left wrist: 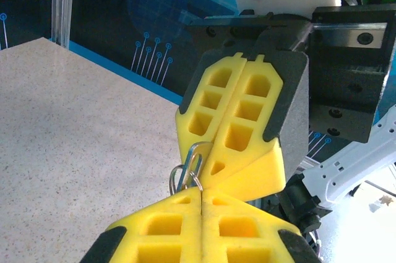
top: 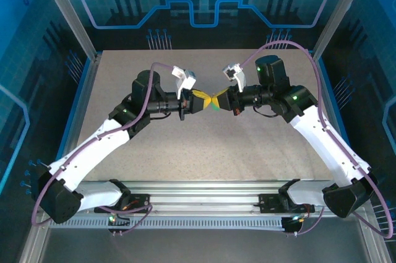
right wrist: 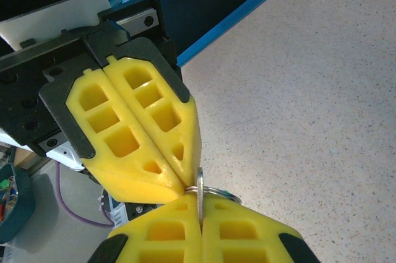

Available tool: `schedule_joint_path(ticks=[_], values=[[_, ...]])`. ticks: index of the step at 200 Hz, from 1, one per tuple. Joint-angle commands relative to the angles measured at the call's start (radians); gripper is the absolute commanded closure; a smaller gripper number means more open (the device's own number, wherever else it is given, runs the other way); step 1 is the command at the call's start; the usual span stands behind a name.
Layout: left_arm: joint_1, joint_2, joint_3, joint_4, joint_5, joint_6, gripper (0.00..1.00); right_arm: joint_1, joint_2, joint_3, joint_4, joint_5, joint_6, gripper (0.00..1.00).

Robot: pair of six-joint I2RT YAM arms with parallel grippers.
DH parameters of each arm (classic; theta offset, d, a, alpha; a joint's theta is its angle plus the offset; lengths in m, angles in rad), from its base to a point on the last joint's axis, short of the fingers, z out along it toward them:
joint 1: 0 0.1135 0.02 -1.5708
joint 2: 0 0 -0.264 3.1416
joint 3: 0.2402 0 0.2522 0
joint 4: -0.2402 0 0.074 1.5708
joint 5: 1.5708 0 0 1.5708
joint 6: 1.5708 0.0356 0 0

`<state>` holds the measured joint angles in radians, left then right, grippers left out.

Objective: Remove the keys from the keyring

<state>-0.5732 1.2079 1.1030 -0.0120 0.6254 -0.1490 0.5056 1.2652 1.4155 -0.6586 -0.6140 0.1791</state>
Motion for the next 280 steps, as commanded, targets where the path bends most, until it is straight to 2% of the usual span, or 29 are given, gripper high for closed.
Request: schedule_joint_path(ticks=[1,63,135,149,176,229,280], values=[[-0.009,-0.060,-0.038,0.056,0.014,0.030,1.00,-0.001,-0.001,0.021,0.022,-0.031,0.033,1.00],[-0.012,-0.143,-0.128,0.159,-0.004,0.061,1.00,-0.017,0.018,-0.018,0.083,-0.132,0.100,1.00],[-0.035,-0.179,-0.230,0.187,-0.067,0.058,1.00,-0.027,0.029,0.043,0.051,-0.132,0.075,1.00],[-0.035,-0.191,-0.231,0.194,-0.090,0.053,0.82,-0.026,0.032,0.047,0.045,-0.130,0.070,1.00],[-0.036,-0.207,-0.204,0.185,-0.136,0.051,0.68,-0.024,0.032,0.040,0.055,-0.130,0.073,1.00],[-0.035,-0.139,-0.094,0.102,-0.104,0.016,0.61,-0.017,0.028,0.032,0.070,-0.126,0.077,1.00],[-0.035,-0.098,-0.047,0.065,-0.110,0.011,0.62,-0.011,0.024,0.034,0.070,-0.123,0.076,1.00]])
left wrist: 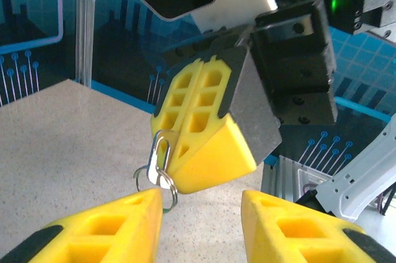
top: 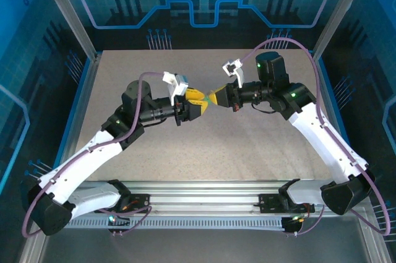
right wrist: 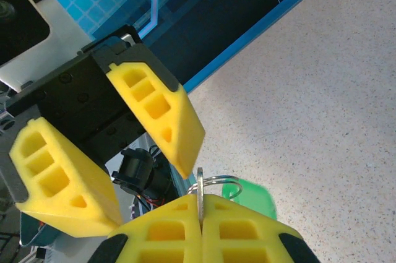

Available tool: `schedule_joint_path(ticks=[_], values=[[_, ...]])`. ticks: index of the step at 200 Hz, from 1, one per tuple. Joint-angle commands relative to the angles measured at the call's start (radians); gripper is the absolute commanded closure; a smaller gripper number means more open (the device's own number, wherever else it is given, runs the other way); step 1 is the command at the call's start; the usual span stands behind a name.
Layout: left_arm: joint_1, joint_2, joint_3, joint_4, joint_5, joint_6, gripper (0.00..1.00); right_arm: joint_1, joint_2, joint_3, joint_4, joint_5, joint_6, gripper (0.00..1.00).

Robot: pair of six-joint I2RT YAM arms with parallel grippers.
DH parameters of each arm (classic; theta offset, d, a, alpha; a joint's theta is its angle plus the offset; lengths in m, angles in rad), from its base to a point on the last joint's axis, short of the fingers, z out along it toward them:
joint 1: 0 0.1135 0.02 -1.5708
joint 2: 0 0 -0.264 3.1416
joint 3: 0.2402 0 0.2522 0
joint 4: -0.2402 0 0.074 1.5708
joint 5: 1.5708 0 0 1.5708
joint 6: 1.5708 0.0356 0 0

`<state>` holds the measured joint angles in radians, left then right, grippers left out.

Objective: Remove the keys from the keyring

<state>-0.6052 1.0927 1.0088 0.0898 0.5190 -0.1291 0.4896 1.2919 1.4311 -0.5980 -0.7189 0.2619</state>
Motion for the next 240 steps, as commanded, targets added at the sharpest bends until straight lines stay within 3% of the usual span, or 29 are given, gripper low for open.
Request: schedule_joint_path(ticks=[1,109,154,240], values=[[-0.003,0.018,0.047,-0.038,-0.004,-0.009,0.62,0.005,-0.003,0.018,0.009,-0.018,-0.006,1.00],[-0.004,0.081,0.114,-0.087,-0.016,0.008,0.76,0.014,-0.005,0.021,0.014,-0.040,-0.012,1.00],[-0.003,0.090,0.114,-0.090,-0.017,0.026,1.00,0.014,-0.014,0.011,0.015,-0.034,-0.013,1.00],[-0.002,-0.026,-0.012,0.056,-0.044,0.063,1.00,-0.009,0.002,-0.025,0.069,-0.086,0.060,1.00]])
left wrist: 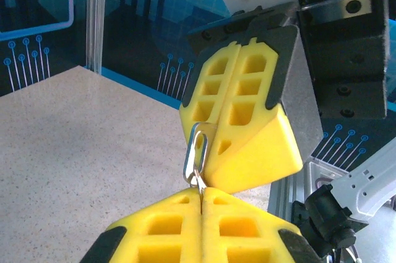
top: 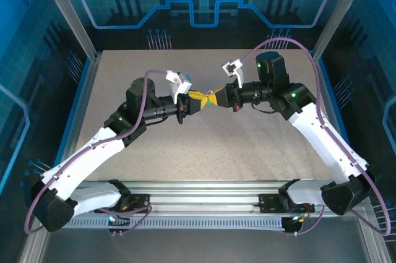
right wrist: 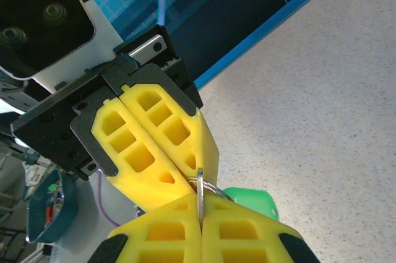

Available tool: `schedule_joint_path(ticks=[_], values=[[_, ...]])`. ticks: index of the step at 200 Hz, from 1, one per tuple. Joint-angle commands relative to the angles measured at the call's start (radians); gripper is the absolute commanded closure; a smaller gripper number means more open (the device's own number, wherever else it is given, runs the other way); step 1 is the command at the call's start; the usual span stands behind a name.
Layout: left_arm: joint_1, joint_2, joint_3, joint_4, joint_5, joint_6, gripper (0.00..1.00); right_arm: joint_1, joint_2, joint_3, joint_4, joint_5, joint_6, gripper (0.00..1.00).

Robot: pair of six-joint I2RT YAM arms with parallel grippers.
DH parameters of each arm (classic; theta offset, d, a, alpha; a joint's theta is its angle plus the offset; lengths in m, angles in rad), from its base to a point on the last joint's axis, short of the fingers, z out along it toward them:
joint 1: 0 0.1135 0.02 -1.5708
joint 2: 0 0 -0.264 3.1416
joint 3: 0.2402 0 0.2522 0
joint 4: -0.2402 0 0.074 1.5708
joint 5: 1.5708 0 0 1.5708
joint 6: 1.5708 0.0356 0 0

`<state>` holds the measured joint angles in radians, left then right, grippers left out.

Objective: Remove the keys from the keyring

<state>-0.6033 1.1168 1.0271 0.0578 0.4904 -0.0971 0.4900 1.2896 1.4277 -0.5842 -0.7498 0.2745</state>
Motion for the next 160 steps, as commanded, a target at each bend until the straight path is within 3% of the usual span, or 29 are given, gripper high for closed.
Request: schedule_joint_path(ticks=[1,81,151,160], values=[[-0.004,-0.052,-0.032,0.090,-0.016,0.032,1.00,-0.011,0.005,-0.023,0.057,-0.057,0.050,1.00],[-0.018,-0.121,-0.116,0.229,-0.067,0.074,1.00,-0.016,0.043,-0.065,0.148,-0.174,0.156,1.00],[-0.029,-0.136,-0.251,0.265,-0.084,0.035,1.00,-0.047,0.032,-0.001,0.098,-0.156,0.119,1.00],[-0.030,-0.132,-0.263,0.267,-0.091,0.027,0.95,-0.045,0.034,0.001,0.091,-0.157,0.113,1.00]])
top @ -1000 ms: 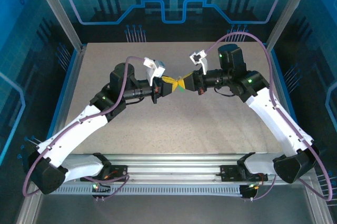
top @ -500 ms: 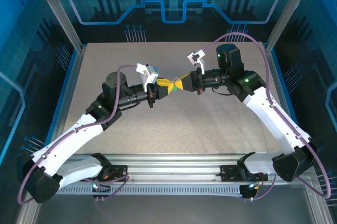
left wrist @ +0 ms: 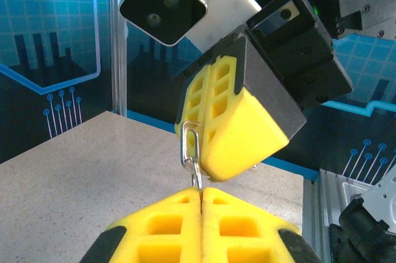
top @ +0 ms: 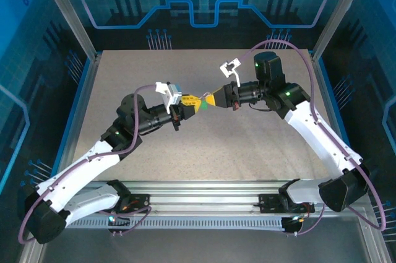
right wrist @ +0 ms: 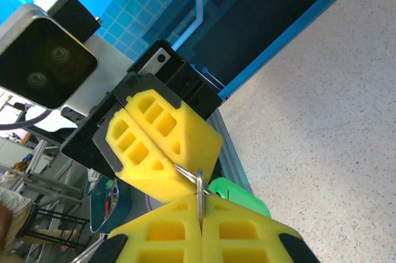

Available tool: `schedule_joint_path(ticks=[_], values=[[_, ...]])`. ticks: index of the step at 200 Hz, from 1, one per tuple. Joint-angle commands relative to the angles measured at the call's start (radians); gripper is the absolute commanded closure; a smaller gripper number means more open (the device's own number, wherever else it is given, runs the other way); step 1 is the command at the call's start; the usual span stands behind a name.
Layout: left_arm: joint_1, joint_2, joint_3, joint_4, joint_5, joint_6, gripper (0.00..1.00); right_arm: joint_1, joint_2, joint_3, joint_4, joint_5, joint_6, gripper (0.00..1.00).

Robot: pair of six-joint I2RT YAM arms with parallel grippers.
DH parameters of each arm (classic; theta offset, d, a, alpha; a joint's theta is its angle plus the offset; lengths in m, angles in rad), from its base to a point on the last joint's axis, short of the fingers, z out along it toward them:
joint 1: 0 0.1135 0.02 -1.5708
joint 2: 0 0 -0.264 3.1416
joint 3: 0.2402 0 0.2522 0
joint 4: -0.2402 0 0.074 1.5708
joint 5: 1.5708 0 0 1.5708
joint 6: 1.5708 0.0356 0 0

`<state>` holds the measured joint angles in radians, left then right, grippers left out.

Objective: Remove the keys from the keyring

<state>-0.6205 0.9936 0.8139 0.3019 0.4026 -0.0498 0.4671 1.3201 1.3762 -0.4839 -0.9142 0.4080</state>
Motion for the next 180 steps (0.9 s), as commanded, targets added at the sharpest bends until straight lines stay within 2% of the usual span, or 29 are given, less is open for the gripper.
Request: schedule_joint_path(ticks=[1,11,31,87,140,170,180], values=[[-0.013,-0.009,-0.051,0.023,-0.004,-0.021,0.94,-0.023,0.004,0.053,-0.010,0.009,-0.021,1.00],[-0.013,-0.007,-0.058,0.023,-0.010,-0.021,0.83,-0.022,0.005,0.055,-0.016,0.012,-0.025,1.00],[-0.013,-0.007,-0.059,-0.001,-0.033,-0.015,0.71,-0.017,0.007,0.060,-0.029,0.023,-0.042,1.00],[-0.012,-0.038,0.031,-0.116,-0.048,-0.001,0.58,-0.006,0.021,0.087,-0.074,0.041,-0.077,1.00],[-0.012,0.022,0.153,-0.186,0.013,-0.016,0.51,0.006,0.019,0.081,-0.068,0.050,-0.079,1.00],[-0.012,0.057,0.200,-0.216,0.039,-0.027,0.52,0.009,0.018,0.082,-0.064,0.049,-0.077,1.00],[-0.010,0.067,0.213,-0.229,0.046,-0.031,0.57,0.011,0.018,0.083,-0.064,0.049,-0.077,1.00]])
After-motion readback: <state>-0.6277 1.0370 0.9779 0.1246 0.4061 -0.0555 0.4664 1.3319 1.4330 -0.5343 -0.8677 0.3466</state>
